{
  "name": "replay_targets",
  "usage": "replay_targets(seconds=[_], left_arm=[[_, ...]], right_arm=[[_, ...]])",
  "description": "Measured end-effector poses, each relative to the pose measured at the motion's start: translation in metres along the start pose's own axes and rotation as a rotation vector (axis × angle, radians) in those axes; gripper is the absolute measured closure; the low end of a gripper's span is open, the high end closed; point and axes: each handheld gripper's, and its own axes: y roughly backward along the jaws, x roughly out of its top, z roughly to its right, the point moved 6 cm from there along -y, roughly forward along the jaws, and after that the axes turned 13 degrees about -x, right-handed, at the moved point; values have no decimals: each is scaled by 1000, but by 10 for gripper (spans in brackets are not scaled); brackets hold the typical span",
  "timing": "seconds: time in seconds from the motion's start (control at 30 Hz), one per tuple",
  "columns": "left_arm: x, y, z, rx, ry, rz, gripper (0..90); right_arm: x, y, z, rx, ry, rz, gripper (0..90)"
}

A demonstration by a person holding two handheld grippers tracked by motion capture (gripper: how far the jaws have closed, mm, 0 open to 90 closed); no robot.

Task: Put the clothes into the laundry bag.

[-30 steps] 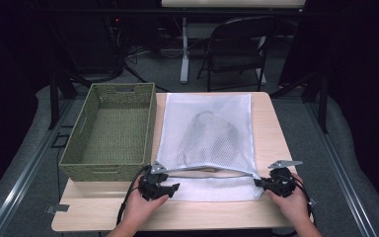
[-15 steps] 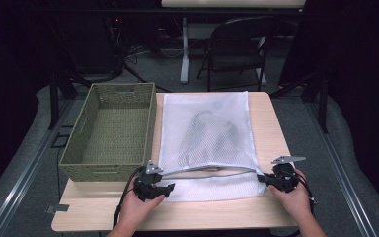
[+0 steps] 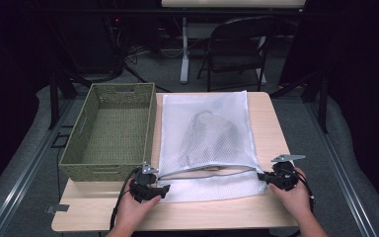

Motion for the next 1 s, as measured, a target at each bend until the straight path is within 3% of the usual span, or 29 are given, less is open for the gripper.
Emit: replay_targets(seconds=[0.3, 0.5, 0.7, 1.0], left_arm=[[-5, -9, -1, 10, 8, -39, 355], [-5, -11, 2, 28, -33, -59, 337], [-5, -15, 5, 74, -70, -68, 335], [-3, -16, 7, 71, -79, -46, 460]], right_arm=[[0, 0, -1, 0, 4, 0, 819], [0, -1, -2, 9, 8, -4, 819], [-1, -1, -2, -1, 15, -6, 818], [-1, -1, -6, -5, 41, 0, 819]])
